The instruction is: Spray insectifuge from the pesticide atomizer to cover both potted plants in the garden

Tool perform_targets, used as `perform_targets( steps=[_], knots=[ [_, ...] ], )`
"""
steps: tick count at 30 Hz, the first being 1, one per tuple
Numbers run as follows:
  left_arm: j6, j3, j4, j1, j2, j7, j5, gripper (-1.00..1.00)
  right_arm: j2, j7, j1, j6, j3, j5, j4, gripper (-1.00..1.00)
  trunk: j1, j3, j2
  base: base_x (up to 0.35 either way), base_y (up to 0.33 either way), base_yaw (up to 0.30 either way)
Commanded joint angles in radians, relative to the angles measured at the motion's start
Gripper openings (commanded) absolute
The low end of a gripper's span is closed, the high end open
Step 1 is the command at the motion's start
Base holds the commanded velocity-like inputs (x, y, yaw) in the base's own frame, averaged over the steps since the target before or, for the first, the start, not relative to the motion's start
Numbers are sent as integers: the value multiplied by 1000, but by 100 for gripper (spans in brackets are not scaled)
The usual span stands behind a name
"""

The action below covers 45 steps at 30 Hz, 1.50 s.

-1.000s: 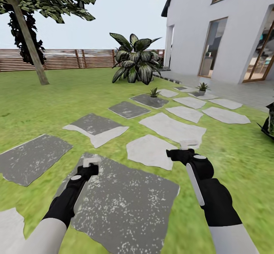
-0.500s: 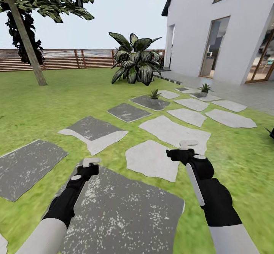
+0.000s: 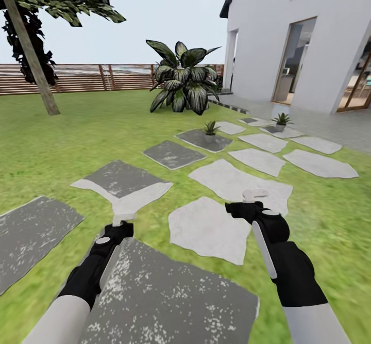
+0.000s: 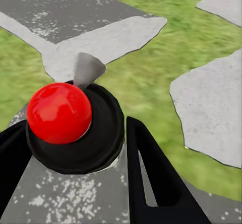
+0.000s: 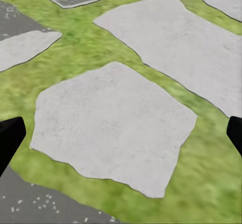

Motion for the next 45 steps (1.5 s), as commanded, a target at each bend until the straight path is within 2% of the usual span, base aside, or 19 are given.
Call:
perform_targets(
  steps=[1, 45],
  knots=[
    [5, 0, -2, 0, 0, 3, 2, -100, 0, -6, -1, 5, 1, -2, -1, 100, 0, -1, 0, 347, 0, 0],
    [5, 0, -2, 0, 0, 3, 2, -100, 0, -6, -1, 5, 1, -2, -1, 100, 0, -1, 0, 347, 0, 0]
  ],
)
